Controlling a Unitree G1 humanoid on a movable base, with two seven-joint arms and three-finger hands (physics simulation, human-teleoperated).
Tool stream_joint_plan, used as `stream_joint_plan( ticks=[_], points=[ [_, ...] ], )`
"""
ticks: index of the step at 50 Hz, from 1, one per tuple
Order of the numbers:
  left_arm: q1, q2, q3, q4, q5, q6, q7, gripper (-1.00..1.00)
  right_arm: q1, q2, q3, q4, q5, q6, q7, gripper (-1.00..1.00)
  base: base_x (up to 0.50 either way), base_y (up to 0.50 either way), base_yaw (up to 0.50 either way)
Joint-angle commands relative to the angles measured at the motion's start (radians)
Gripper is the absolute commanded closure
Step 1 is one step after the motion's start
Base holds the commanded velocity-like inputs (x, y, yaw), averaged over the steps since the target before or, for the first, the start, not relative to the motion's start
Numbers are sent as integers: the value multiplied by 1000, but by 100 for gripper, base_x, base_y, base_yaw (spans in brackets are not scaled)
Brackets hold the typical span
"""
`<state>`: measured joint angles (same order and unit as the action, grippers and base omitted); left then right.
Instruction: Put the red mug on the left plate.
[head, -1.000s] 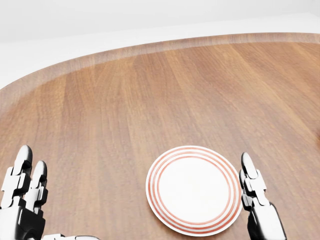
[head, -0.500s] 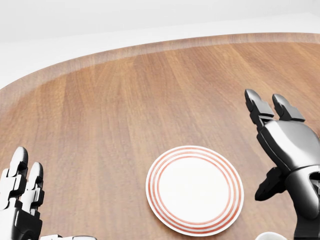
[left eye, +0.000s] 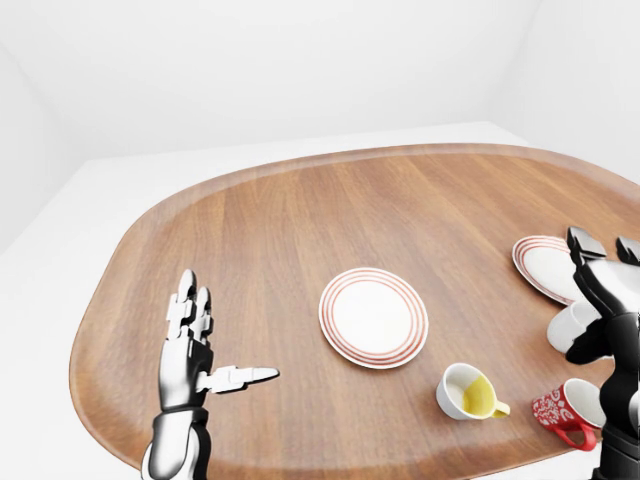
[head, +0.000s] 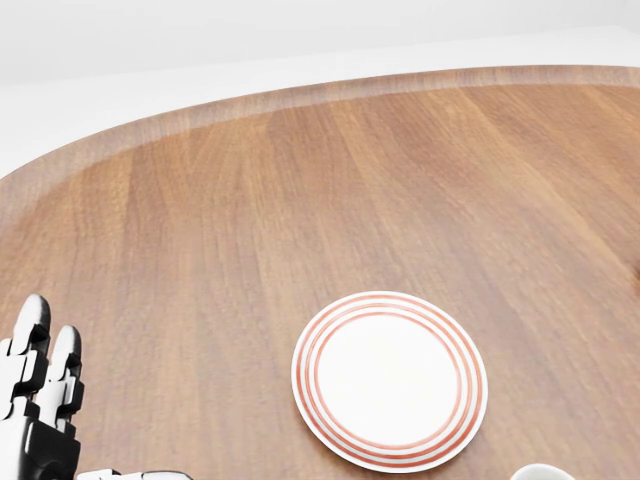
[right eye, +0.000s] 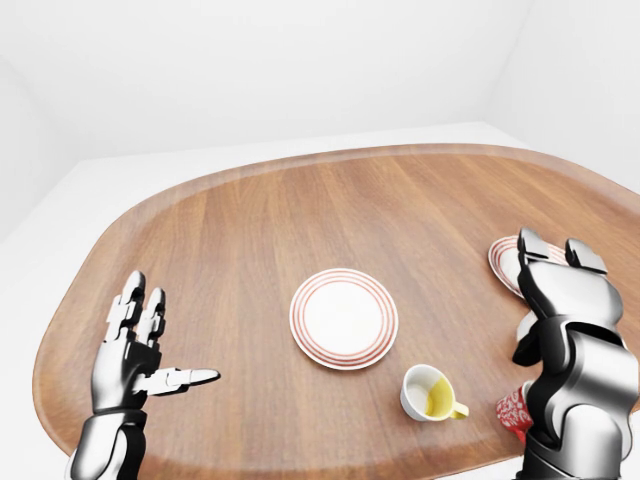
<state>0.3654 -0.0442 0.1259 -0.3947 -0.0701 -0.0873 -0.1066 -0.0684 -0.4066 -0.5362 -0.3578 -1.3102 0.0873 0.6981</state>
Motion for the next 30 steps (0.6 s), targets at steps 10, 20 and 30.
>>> stream_joint_plan(
  ticks=[10, 20, 30],
  points=[
    [5, -3, 3, -5, 6, 0, 7, -100, 163, -34, -272, 154, 111, 0, 0, -100, 0, 0, 0],
    [4, -5, 2, -6, 9, 0, 9, -100, 169, -72, -291, 247, 185, 0, -3, -100, 0, 0, 0],
    [0, -2, -2, -1, 12, 0, 14, -100, 172, -109, -258, 371, 203, 0, 0, -100, 0, 0, 0]
  ],
)
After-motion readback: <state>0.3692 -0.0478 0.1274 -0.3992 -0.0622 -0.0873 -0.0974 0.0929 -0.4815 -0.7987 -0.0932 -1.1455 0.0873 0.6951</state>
